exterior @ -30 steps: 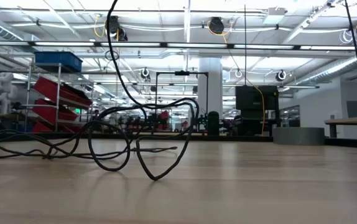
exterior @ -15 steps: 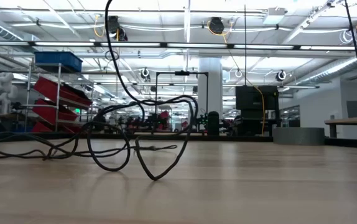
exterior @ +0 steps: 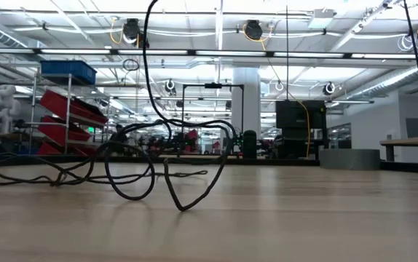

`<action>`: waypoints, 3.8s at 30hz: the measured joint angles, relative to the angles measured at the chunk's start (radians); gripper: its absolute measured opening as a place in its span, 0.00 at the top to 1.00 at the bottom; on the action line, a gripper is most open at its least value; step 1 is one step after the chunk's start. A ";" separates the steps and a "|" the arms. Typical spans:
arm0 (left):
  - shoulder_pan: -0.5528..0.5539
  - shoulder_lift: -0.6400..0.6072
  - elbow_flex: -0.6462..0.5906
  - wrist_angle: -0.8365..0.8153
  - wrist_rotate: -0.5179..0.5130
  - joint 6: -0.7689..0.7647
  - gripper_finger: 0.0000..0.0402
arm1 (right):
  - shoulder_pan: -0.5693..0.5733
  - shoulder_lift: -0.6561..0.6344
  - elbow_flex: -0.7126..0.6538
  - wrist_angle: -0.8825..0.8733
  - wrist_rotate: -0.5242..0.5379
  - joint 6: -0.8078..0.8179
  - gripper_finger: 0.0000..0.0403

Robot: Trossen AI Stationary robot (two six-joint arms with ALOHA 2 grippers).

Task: Coil cords
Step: Coil the black wire onto the spool

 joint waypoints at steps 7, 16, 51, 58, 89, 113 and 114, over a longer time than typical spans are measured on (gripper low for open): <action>0.043 0.042 0.000 0.062 0.068 0.033 0.97 | 0.014 0.000 0.000 0.070 0.004 -0.058 1.00; 0.104 0.078 0.000 0.062 0.219 0.031 0.97 | 0.064 -0.006 0.000 0.217 0.044 -0.188 1.00; 0.133 0.102 0.000 0.152 0.247 0.025 0.97 | 0.107 -0.034 0.000 0.294 0.073 -0.204 1.00; 0.134 0.102 0.000 0.183 0.247 0.032 0.97 | 0.100 -0.034 0.000 0.290 0.074 -0.203 1.00; 0.153 0.143 0.011 0.208 0.244 -0.041 0.97 | 0.099 -0.034 0.000 0.242 0.045 -0.179 1.00; 0.155 0.140 0.011 0.163 0.246 -0.074 0.97 | 0.101 -0.034 0.000 0.218 0.023 -0.183 1.00; 0.153 0.140 0.011 0.165 0.245 -0.074 0.97 | 0.101 -0.034 0.000 0.218 0.023 -0.183 1.00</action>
